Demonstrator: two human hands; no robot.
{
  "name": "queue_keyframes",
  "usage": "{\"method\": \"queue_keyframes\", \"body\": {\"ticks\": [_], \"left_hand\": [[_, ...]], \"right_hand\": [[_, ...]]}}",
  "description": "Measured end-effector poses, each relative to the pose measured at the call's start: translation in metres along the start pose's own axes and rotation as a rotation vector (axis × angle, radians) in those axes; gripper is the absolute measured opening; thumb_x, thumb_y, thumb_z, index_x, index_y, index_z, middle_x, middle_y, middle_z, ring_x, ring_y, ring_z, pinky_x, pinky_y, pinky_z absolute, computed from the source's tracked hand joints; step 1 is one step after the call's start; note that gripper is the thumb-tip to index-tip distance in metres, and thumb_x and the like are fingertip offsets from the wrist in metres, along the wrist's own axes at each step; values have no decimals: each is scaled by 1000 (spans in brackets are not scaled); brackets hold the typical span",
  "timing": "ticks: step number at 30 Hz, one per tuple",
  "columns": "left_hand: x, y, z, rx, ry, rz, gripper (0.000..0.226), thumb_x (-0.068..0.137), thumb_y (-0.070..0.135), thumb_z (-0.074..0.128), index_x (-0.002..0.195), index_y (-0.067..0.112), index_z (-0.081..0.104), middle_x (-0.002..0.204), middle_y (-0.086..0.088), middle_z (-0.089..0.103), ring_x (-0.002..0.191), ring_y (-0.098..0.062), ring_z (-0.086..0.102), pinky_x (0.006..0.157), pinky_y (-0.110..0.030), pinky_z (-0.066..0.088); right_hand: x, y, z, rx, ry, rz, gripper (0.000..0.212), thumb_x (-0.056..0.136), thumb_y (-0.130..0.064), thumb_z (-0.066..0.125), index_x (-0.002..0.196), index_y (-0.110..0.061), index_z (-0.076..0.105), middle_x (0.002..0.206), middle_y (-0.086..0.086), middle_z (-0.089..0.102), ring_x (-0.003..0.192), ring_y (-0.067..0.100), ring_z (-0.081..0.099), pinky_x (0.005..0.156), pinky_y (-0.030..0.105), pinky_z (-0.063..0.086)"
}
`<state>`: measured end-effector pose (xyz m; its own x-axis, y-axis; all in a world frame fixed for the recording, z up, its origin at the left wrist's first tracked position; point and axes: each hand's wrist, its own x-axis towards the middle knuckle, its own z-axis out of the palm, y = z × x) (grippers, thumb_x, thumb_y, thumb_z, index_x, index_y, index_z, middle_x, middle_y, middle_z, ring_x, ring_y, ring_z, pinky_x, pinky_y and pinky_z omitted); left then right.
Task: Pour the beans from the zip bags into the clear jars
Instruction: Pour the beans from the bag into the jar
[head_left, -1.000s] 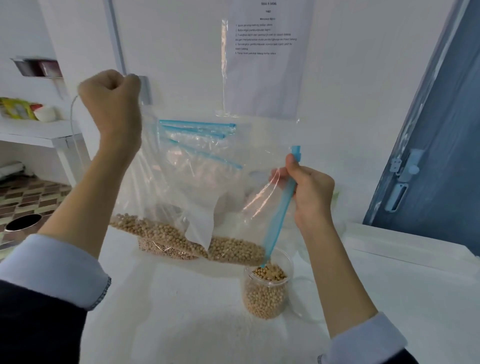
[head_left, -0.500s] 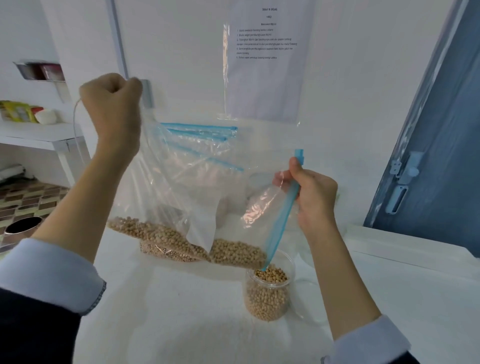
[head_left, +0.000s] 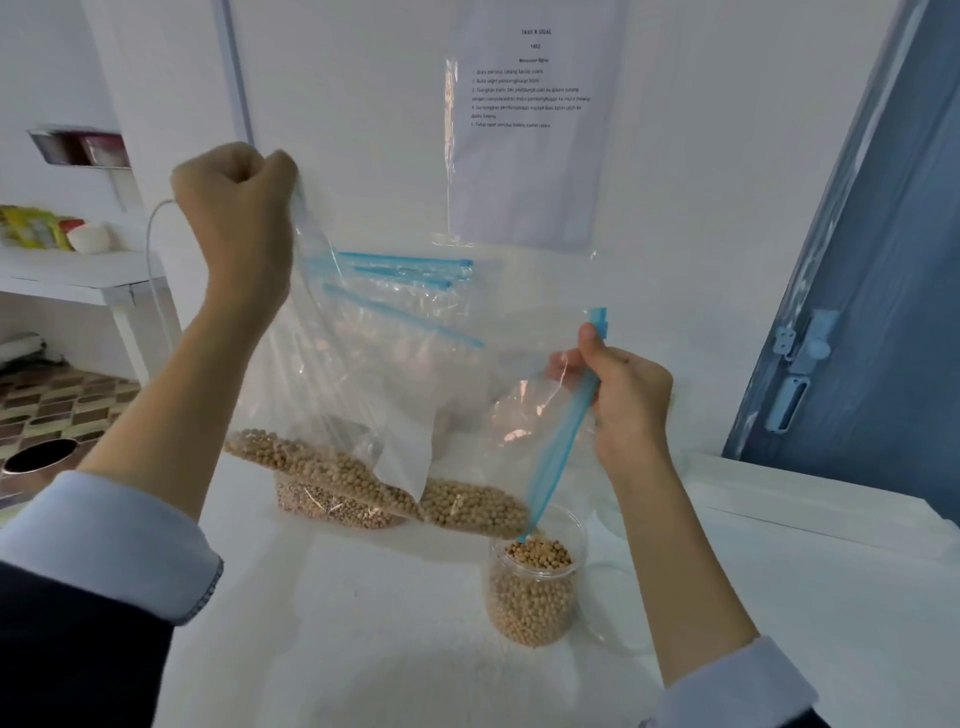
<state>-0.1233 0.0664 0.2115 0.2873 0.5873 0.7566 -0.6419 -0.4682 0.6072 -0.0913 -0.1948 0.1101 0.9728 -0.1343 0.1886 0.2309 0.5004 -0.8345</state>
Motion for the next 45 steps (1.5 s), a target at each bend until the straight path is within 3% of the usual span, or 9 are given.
{"method": "queue_keyframes", "body": {"ticks": [3,7,13,16,20,24,33,37,45], "left_hand": [[5,5,-3,-51,55,10,33,57,11,49,48,19,18,47,2,12,59,-36,16,52,-39,13],[4,10,4,-26,-8,26,33,58,9,49,56,11,15,56,-10,13,61,-35,15,54,-39,13],[5,13,8,-4,-26,31,32,59,11,49,45,18,20,45,3,11,57,-33,15,52,-35,13],[9,13,4,-20,12,26,32,56,14,49,52,13,17,52,-6,12,59,-36,15,55,-40,14],[6,12,7,-14,-30,27,32,56,12,49,50,13,18,46,2,10,58,-38,16,52,-40,13],[7,12,5,-17,-11,29,33,55,13,49,54,12,16,53,-7,11,56,-39,15,53,-42,13],[9,15,4,34,-8,49,31,56,12,49,53,2,20,55,-14,14,53,-42,18,53,-44,15],[9,14,4,43,-10,62,32,58,12,50,54,7,19,52,-12,17,50,-47,25,48,-46,21],[11,10,3,29,-5,59,30,57,13,50,51,7,21,49,-7,14,53,-42,20,52,-44,17]], "right_hand": [[5,-2,-6,36,40,10,29,86,-15,69,63,1,62,59,8,66,55,19,64,70,29,58],[4,1,-8,28,3,24,27,86,-14,68,64,1,62,56,7,64,55,20,63,66,27,58],[5,1,-11,34,36,44,27,86,-14,69,66,4,62,58,8,64,54,19,63,62,26,57],[7,-1,-11,52,64,24,28,86,-15,69,67,4,63,61,8,67,55,20,65,62,24,55],[5,1,-6,4,-4,28,29,87,-14,68,62,0,62,54,6,64,56,21,62,64,27,56],[7,0,-9,59,67,39,28,86,-15,69,65,2,62,57,6,66,54,19,64,63,26,57],[4,3,-6,23,34,47,29,87,-13,69,63,1,62,53,3,64,51,16,64,62,24,57],[7,2,-10,58,76,42,27,87,-15,69,67,3,63,57,5,67,53,18,65,61,22,56],[5,3,-8,51,44,49,28,86,-14,68,65,2,61,57,7,65,52,19,64,60,24,56]]}}
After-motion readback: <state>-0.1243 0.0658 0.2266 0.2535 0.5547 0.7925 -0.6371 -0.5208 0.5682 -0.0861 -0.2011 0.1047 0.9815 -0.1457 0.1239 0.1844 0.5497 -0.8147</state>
